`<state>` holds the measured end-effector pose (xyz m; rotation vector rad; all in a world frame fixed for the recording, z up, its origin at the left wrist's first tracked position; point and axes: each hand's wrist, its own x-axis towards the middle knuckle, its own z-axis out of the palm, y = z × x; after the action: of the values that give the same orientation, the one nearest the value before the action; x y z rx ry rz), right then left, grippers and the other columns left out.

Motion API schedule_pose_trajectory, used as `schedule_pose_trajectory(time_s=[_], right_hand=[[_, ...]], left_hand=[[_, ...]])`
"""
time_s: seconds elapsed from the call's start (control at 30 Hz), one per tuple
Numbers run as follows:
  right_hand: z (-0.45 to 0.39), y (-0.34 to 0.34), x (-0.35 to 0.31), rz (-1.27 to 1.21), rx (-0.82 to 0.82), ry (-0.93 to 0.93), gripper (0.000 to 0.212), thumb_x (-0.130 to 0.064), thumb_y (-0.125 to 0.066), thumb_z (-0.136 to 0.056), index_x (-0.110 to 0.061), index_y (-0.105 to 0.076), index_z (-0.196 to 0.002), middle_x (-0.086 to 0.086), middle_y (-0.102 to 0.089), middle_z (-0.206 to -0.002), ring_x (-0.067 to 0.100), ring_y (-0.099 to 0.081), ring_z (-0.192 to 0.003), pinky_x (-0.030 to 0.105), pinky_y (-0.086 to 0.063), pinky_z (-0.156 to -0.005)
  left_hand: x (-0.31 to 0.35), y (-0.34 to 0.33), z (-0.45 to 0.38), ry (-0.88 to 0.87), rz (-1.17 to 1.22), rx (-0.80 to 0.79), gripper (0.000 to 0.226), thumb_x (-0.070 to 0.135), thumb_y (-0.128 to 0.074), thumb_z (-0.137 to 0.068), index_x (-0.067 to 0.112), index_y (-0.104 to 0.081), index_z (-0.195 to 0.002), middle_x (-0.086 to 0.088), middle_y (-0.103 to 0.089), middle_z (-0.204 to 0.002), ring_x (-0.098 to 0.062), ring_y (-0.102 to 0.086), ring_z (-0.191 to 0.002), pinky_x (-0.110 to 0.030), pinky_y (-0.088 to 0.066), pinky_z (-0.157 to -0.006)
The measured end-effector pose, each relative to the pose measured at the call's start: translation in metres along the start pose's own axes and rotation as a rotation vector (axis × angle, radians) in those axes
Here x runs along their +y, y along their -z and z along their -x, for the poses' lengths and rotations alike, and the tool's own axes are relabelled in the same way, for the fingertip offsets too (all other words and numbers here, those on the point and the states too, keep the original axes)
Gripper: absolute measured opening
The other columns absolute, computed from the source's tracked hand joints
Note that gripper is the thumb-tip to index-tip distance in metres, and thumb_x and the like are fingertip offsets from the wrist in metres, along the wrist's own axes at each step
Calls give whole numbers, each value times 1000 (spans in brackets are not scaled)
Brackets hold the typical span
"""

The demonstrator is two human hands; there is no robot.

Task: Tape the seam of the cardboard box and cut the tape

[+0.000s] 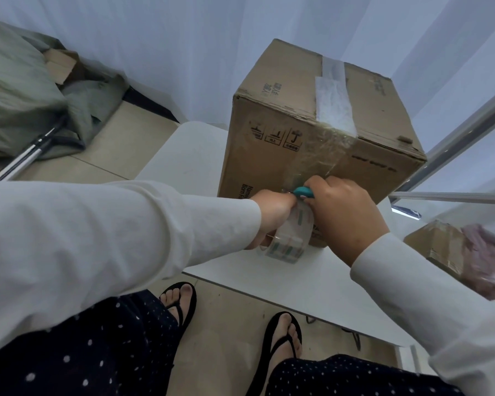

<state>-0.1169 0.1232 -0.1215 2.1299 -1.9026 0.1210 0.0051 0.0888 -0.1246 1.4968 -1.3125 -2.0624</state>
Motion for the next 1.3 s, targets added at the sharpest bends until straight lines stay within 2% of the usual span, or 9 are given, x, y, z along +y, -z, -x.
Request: schedule_pose_trajectory(time_s=[0.17, 0.4, 0.73, 0.83, 0.97, 1.07, 1.13, 1.23, 1.3], right_hand=[[3, 0, 1, 25, 46, -20, 31, -3, -84, -56, -2, -64, -79, 16, -62, -61, 31, -56, -50, 27, -42, -49], [5, 0, 6, 49, 67, -49, 30, -5, -86, -55, -4, -64, -75, 12, -60, -54, 26, -52, -45, 23, -31, -50], [5, -1, 8, 36, 10, -52, 20, -9, -76, -71, -3, -65, -87, 16, -64, -68, 31, -57, -60, 26, -35, -58], [5, -2, 8, 35, 26, -48, 22, -7, -80, -66, -2, -65, -82, 15, -62, -62, 25, -48, -51, 25, -33, -56], [12, 9, 21, 18, -181, -137, 18, -24, -53, -91, -12, -59, -102, 11, -65, -89, 24, -53, -72, 24, -33, -64], [27, 8, 41, -116, -426, -282, 22, -37, -47, -91, -20, -59, -101, 4, -65, -92, 20, -55, -75, 22, -35, -56], [38, -2, 58, -158, -592, -408, 25, -39, -48, -90, -21, -60, -103, -1, -62, -89, 17, -56, -75, 20, -39, -60], [50, -25, 84, -159, -614, -556, 31, -37, -51, -90, -17, -59, -111, -1, -61, -91, 16, -58, -80, 24, -47, -73], [58, -37, 93, -100, -576, -593, 32, -36, -50, -90, -16, -57, -115, 2, -64, -99, 16, -58, -80, 26, -48, -75]], left_hand=[[1, 1, 1, -18, 6, -12, 33, 27, -40, -94, 9, -55, -117, -10, -64, -96, -23, -61, -78, -27, -48, -65], [2, 2, 5, -37, 3, -28, 20, 26, -38, -95, 12, -51, -101, -5, -58, -76, -17, -56, -65, -22, -45, -54], [-1, 3, -1, -22, -43, -21, 21, 28, -40, -94, 11, -51, -103, -7, -59, -83, -26, -59, -84, -33, -48, -74], [-1, 2, -3, -23, -56, -19, 21, 27, -39, -94, 11, -51, -101, -7, -58, -80, -24, -57, -80, -32, -46, -75], [-4, 3, -9, -43, -136, -43, 30, 28, -39, -93, 7, -55, -107, -13, -63, -99, -29, -60, -90, -33, -46, -83], [-6, 7, -10, -13, -322, -191, 39, 29, -38, -93, 4, -57, -116, -15, -67, -111, -31, -65, -96, -37, -51, -86], [-9, 10, -10, 17, -467, -316, 40, 29, -38, -92, 3, -58, -114, -14, -71, -106, -26, -68, -86, -34, -53, -82], [-14, 13, -15, 16, -648, -392, 40, 32, -40, -89, 4, -61, -109, -13, -73, -99, -27, -69, -86, -36, -54, -85], [-14, 12, -18, -81, -867, -361, 33, 33, -41, -86, 8, -62, -82, -9, -68, -79, -27, -63, -71, -29, -51, -69]])
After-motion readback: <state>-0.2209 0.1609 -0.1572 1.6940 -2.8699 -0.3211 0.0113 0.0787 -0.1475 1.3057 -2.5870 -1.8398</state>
